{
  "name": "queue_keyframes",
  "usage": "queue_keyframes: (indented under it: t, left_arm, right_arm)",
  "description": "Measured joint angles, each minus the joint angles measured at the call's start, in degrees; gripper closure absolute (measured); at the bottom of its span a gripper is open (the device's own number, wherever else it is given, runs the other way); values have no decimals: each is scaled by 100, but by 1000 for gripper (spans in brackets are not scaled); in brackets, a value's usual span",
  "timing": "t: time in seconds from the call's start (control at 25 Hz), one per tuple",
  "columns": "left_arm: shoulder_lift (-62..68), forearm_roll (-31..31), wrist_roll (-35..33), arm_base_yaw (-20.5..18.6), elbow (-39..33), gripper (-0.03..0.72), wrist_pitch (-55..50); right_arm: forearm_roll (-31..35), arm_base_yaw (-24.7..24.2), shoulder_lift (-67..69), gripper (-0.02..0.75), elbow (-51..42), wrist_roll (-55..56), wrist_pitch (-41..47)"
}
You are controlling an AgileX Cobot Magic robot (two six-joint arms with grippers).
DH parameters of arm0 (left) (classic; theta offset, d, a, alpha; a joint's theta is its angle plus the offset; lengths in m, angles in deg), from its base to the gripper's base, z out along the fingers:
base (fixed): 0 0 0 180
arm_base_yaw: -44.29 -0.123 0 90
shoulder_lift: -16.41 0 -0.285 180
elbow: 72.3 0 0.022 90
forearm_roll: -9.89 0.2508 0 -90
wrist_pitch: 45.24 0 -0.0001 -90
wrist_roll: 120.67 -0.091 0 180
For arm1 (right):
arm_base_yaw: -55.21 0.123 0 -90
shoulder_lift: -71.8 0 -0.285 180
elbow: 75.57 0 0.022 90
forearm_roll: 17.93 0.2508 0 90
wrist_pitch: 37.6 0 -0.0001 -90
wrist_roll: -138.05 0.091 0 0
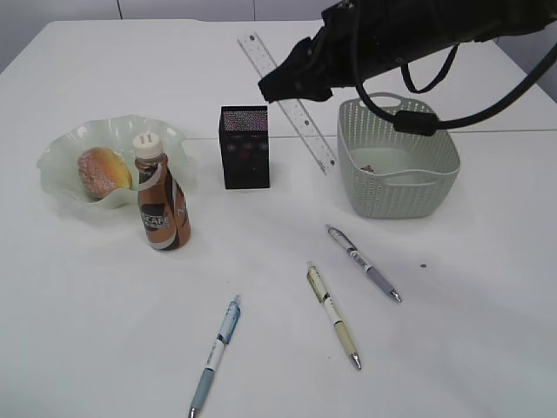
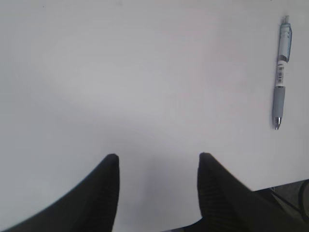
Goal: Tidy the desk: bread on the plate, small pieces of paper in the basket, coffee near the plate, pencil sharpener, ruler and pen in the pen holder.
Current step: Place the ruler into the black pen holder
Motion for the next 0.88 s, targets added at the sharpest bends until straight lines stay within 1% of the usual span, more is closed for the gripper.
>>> queue_keyframes:
  t: [0.2, 0.4, 0.48, 0.6, 0.72, 0.88]
  left_arm:
    - [0, -12, 0, 0, 0, 302, 50]
    - [0, -90, 0, 0, 0, 302, 50]
    - [0, -114, 0, 0, 0, 303, 50]
    - [0, -127, 0, 0, 0, 303, 50]
    - [0, -139, 0, 0, 0, 304, 64]
    - [0, -141, 0, 0, 0, 304, 85]
  right_arm:
    - [1885, -276, 144, 471, 0, -1349, -116]
    - [3621, -325, 518, 471, 12, -2653, -184]
    - [4160, -325, 712, 471, 12, -3127, -145]
    - [4402, -325, 923, 471, 15, -3518, -145]
    - [4451, -325, 1114, 471, 88, -3688, -145]
    - [4477, -325, 1499, 471, 475, -3784, -145]
